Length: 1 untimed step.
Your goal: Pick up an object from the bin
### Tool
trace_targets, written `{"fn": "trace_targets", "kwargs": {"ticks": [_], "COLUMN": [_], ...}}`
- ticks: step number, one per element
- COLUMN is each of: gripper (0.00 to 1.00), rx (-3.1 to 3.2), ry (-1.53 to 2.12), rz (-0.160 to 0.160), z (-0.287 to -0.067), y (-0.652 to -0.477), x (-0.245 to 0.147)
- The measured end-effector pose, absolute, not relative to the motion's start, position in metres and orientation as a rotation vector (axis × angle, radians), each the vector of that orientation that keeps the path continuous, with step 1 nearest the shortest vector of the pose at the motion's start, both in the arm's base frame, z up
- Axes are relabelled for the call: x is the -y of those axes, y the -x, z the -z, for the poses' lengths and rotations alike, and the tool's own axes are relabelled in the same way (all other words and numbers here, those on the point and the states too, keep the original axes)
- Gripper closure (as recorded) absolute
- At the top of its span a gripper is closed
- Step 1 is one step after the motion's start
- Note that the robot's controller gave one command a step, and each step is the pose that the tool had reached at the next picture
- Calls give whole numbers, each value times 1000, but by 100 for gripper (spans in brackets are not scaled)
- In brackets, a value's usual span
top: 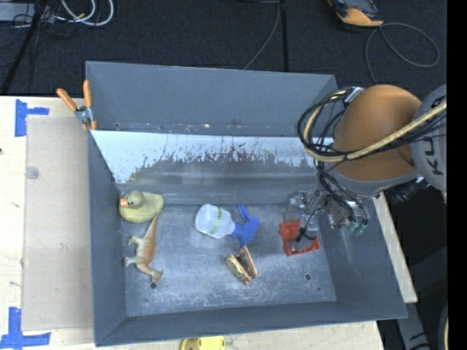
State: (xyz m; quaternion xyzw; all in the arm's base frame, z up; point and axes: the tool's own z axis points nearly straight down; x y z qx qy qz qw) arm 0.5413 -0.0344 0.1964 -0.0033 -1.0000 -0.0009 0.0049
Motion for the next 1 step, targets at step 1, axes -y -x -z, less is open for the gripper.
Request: {"fn": "trace_targets", "kwargs": {"ticks": [1], "gripper": [100], "rx": [3133], "ry": [38], "rz": [3], "z": [-278], "y": [-562], "x": [44]}}
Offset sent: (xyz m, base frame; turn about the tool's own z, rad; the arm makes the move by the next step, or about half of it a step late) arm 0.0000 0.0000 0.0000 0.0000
